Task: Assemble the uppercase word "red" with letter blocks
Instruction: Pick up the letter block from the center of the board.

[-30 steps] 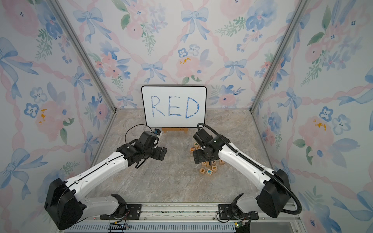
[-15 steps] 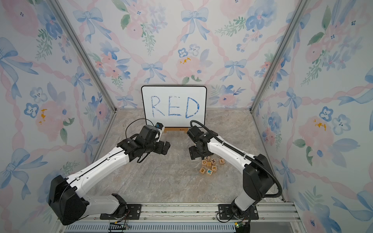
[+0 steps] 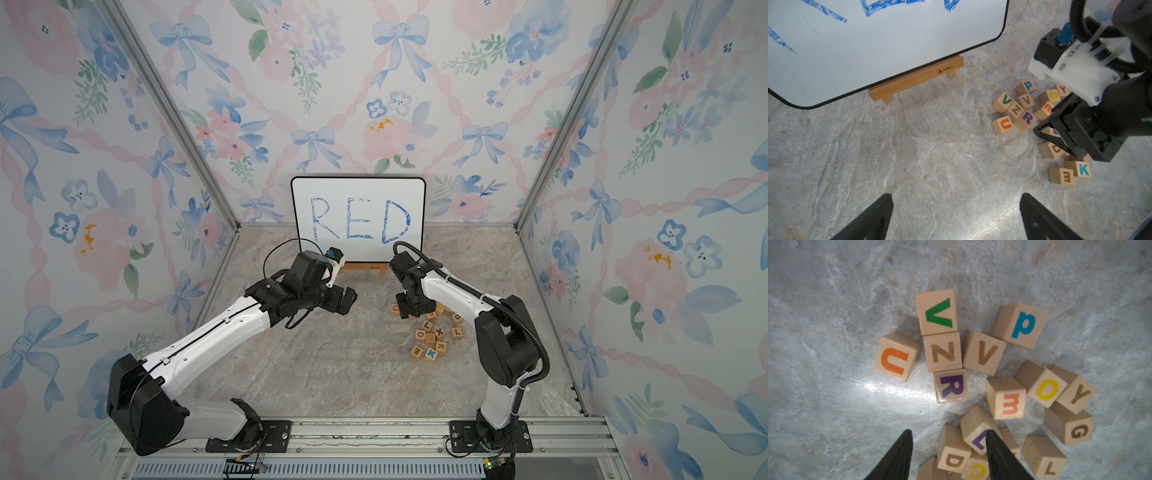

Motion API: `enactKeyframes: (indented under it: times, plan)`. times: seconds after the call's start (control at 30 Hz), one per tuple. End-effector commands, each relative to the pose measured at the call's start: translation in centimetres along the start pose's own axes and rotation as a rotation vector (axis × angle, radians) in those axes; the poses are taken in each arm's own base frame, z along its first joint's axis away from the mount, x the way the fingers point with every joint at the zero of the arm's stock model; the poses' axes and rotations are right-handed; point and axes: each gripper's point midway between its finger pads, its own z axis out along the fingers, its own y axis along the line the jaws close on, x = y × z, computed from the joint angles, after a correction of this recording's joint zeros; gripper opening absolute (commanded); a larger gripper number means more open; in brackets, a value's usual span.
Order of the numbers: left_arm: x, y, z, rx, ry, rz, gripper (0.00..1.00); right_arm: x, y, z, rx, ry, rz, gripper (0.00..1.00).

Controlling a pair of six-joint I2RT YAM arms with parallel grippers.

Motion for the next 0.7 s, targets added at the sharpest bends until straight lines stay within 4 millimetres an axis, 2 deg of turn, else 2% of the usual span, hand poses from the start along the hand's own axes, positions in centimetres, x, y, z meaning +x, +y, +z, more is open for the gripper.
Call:
enactKeyframes:
  times: [0.0, 0.13, 0.43, 0.57, 0.67]
  plan:
    - [-0.9, -0.8, 0.0, 0.035, -0.012, 0.014, 0.98, -1.2, -0.1, 0.6, -0.008, -0.001, -0.02, 0.52]
    - [-1.2, -1.4, 0.3, 0.064, -0.013, 0.006, 0.98, -1.5, -0.2, 1.6, -0.018, 0.008, -0.012, 0.48]
    - [-1.1, -2.0, 1.2, 0.097, 0.004, -0.017, 0.98, -2.3, 0.1, 3.3, -0.039, 0.021, -0.008, 0.48]
    - [-1.2, -2.1, 1.3, 0.101, 0.002, -0.026, 0.98, -2.5, -0.1, 4.0, -0.035, 0.029, -0.003, 0.42]
    - [-1.3, -2.1, 1.3, 0.102, -0.002, -0.03, 0.98, -2.4, -0.3, 4.4, -0.032, 0.034, -0.004, 0.41]
